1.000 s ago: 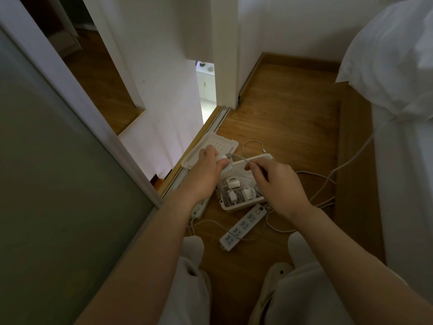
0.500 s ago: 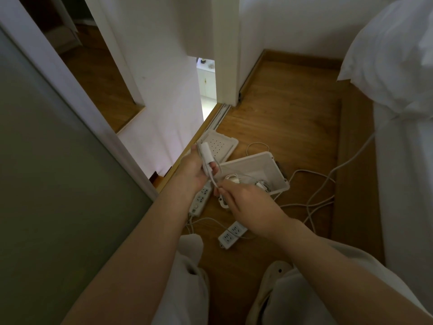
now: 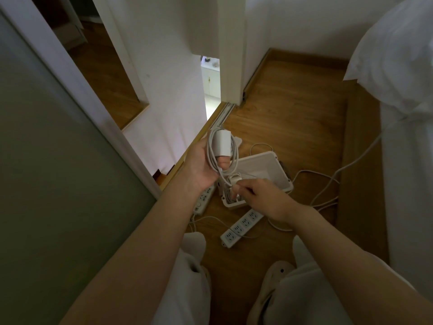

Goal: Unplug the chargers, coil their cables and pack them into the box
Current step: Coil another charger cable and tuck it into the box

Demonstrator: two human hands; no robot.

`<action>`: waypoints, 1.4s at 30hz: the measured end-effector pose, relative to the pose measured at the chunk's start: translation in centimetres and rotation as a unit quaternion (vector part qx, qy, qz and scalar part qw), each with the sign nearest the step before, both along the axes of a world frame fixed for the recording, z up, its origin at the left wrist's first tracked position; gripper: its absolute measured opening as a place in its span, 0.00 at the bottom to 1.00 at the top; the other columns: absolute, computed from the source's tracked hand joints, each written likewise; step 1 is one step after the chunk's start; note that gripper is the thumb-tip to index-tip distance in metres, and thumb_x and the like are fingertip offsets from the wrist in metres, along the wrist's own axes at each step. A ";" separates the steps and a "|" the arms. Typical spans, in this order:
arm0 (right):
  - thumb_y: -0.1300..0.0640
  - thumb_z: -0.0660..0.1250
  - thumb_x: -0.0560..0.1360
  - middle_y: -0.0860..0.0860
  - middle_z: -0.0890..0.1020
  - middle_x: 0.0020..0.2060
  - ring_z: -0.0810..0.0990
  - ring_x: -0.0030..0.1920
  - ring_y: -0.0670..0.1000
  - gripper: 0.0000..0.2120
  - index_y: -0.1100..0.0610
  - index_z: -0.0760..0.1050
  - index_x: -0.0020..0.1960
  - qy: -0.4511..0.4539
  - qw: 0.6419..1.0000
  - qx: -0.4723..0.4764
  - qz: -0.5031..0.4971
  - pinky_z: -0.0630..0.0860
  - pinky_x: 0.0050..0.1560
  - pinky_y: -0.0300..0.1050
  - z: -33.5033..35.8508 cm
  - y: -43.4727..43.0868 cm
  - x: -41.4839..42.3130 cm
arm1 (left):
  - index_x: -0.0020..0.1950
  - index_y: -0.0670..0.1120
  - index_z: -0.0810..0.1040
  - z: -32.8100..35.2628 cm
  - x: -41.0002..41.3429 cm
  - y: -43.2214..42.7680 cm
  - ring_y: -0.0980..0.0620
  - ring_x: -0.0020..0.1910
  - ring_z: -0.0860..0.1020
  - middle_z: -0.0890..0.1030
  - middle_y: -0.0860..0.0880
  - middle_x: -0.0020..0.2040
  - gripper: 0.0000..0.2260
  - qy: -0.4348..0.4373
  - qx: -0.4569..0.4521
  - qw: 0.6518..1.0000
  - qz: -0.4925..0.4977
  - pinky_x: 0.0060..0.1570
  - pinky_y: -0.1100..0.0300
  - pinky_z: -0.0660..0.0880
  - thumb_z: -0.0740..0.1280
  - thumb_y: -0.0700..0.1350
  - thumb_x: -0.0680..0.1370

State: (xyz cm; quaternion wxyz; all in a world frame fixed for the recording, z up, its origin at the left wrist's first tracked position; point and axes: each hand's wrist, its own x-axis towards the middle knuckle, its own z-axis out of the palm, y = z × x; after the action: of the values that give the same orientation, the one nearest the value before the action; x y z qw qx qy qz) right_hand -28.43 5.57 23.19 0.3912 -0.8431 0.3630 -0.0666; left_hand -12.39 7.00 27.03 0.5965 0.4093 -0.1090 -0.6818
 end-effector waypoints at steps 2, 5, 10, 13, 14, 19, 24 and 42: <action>0.49 0.54 0.81 0.42 0.73 0.30 0.71 0.32 0.40 0.15 0.51 0.76 0.43 0.007 1.000 -0.010 0.008 0.66 0.36 0.39 -0.4 0.0 0.1 | 0.48 0.43 0.75 0.0 0.0 0.0 0.53 0.24 0.72 0.78 0.46 0.33 0.13 -0.008 -0.016 1.000 -0.005 0.21 0.67 0.66 0.57 0.51 0.80; 0.47 0.53 0.81 0.47 0.78 0.37 0.77 0.39 0.47 0.15 0.49 0.76 0.44 0.025 1.000 -0.003 0.019 0.72 0.42 0.44 -1.1 0.0 0.1 | 0.50 0.43 0.75 -0.2 -0.2 0.0 0.52 0.31 0.73 0.79 0.45 0.37 0.13 0.002 -0.022 1.000 0.011 0.24 0.64 0.70 0.56 0.51 0.81; 0.47 0.51 0.81 0.47 0.77 0.36 0.76 0.38 0.47 0.17 0.50 0.76 0.44 0.079 0.996 -0.036 -0.017 0.73 0.40 0.43 -0.8 -1.2 -0.8 | 0.58 0.45 0.74 -0.1 -0.7 0.1 0.51 0.36 0.73 0.77 0.44 0.44 0.15 -0.015 -0.027 0.999 -0.014 0.29 0.62 0.73 0.53 0.52 0.82; 0.45 0.53 0.80 0.45 0.74 0.30 0.73 0.30 0.44 0.17 0.51 0.75 0.42 0.103 0.990 -0.079 -0.057 0.66 0.31 0.38 -0.3 -2.0 -1.5 | 0.56 0.48 0.75 -0.2 -1.0 0.5 0.48 0.42 0.75 0.76 0.43 0.50 0.14 -0.201 -0.053 0.973 -0.101 0.35 0.60 0.75 0.53 0.51 0.82; 0.44 0.54 0.80 0.46 0.75 0.30 0.73 0.30 0.45 0.17 0.51 0.75 0.41 0.107 0.988 -0.094 -0.066 0.65 0.29 0.38 -0.2 -2.2 -1.7 | 0.55 0.50 0.76 -0.4 -1.0 0.7 0.48 0.43 0.76 0.77 0.43 0.51 0.13 -0.289 -0.061 0.945 -0.139 0.36 0.60 0.75 0.54 0.51 0.82; 0.50 0.59 0.79 0.49 0.78 0.38 0.75 0.38 0.48 0.13 0.55 0.78 0.46 0.093 0.972 -0.188 -0.103 0.66 0.33 0.37 0.2 -2.7 -2.1 | 0.52 0.48 0.78 -1.5 -1.1 1.1 0.56 0.35 0.77 0.78 0.50 0.42 0.10 -0.535 -0.097 0.814 -0.206 0.32 0.65 0.72 0.61 0.52 0.80; 0.49 0.62 0.78 0.50 0.80 0.36 0.77 0.35 0.48 0.13 0.57 0.79 0.44 0.026 0.974 -0.171 -0.145 0.75 0.36 0.45 0.6 -2.6 -2.0 | 0.52 0.51 0.75 -1.9 -0.7 0.9 0.54 0.46 0.78 0.78 0.53 0.46 0.09 -0.658 -0.093 0.719 -0.202 0.48 0.53 0.78 0.59 0.54 0.80; 0.55 0.54 0.81 0.47 0.76 0.45 0.73 0.40 0.41 0.12 0.55 0.74 0.59 -0.049 0.980 -0.130 -0.139 0.68 0.41 0.34 1.0 -0.9 -0.7 | 0.60 0.45 0.64 -4.1 -0.2 0.0 0.50 0.53 0.73 0.67 0.46 0.59 0.12 -0.719 -0.014 0.680 -0.142 0.52 0.51 0.77 0.55 0.52 0.82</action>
State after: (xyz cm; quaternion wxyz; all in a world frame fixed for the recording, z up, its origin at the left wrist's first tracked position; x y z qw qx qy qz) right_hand -29.12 4.72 24.22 0.2827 -0.8235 0.4456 -0.2082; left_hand -12.58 6.98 22.92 0.2362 0.7446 -0.5707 -0.2531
